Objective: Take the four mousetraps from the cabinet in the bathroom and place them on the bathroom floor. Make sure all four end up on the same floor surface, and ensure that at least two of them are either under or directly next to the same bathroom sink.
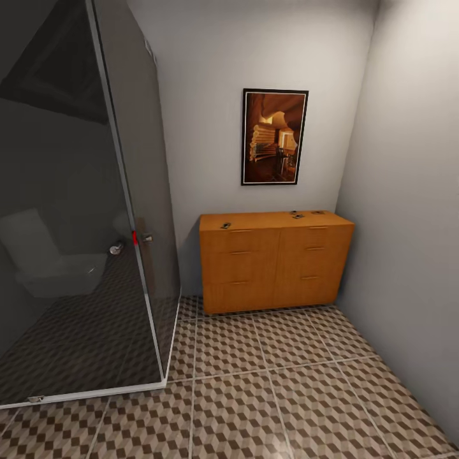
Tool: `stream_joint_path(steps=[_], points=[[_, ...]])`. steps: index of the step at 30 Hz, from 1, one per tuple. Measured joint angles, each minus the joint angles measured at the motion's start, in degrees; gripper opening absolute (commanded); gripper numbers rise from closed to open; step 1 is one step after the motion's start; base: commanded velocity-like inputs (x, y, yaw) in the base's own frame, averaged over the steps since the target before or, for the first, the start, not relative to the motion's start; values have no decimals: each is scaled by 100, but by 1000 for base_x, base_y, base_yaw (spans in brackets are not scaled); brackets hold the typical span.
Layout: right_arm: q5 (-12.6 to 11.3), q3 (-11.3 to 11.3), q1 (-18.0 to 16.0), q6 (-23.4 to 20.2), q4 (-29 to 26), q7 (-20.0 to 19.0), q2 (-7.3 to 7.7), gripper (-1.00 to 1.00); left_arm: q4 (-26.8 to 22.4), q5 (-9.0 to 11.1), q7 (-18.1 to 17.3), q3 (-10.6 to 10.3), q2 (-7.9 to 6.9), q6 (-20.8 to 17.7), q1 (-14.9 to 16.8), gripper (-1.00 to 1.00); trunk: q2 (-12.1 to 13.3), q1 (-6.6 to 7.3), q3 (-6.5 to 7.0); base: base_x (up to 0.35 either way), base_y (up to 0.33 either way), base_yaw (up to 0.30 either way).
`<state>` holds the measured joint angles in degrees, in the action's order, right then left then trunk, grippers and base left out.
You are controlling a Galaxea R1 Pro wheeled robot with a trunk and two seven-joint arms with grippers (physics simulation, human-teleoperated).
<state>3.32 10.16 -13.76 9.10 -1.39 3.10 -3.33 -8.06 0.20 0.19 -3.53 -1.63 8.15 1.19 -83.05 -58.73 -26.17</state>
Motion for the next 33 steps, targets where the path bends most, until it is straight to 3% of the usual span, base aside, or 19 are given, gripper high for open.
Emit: stream_joint_path(steps=[33], points=[[0, 3, 0, 0, 0, 0, 0, 100, 1, 2, -3, -6, -1, 9, 0, 100, 0, 0, 0, 0, 0, 0]])
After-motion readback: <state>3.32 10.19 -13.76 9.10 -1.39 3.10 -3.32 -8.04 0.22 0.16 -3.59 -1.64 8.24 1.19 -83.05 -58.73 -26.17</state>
